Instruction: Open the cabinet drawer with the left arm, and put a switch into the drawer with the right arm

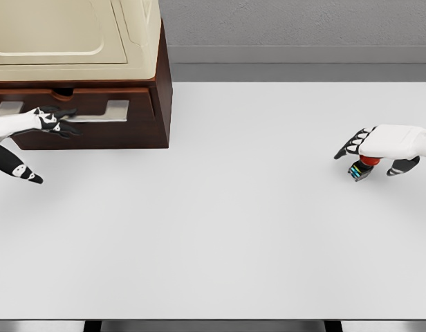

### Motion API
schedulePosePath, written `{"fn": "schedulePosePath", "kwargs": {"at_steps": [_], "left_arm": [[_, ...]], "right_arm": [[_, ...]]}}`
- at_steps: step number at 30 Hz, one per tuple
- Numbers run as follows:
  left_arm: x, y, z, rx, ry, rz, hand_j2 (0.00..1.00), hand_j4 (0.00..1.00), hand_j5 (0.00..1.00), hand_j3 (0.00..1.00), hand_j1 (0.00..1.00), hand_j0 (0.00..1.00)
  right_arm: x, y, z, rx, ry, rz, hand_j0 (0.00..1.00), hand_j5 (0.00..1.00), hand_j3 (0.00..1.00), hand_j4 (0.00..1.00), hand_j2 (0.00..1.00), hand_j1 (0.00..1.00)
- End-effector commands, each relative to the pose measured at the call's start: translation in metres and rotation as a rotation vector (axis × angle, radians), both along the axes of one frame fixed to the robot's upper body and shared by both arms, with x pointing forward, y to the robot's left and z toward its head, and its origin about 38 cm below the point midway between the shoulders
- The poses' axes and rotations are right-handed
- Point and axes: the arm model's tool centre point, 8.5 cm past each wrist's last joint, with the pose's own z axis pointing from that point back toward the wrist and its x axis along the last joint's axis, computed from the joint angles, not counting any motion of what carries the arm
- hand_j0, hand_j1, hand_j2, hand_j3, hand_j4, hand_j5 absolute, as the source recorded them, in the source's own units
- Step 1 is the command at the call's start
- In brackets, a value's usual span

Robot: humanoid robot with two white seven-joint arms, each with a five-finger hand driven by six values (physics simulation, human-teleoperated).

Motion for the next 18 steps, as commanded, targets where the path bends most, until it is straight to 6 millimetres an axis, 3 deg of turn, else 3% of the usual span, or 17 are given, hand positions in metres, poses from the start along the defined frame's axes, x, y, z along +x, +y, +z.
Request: {"fn": "schedulePosePath", "kwargs": {"at_steps": [1,12,18], "left_arm": [[-0.007,-0.011,-0.002,-0.067,0.063,-0.055,1.0,1.0,1.0,1.0,1.0,1.0],[-0.023,0.008,0.009,-0.046,0.05,-0.079,1.0,1.0,1.0,1.0,1.0,1.0],[-0.032,0.001,0.007,-0.04,0.057,-0.132,1.0,1.0,1.0,1.0,1.0,1.0]], "right_arm": [[0.0,0.0,0.001,0.003,-0.002,-0.002,0.94,0.94,0.94,0.94,0.94,0.94],[0.0,-0.002,0.003,0.001,-0.005,-0.005,0.87,0.87,0.87,0.87,0.87,0.87],[-0.001,-0.001,0.0,0.003,0.003,-0.004,0.85,0.85,0.85,0.85,0.85,0.85]]}}
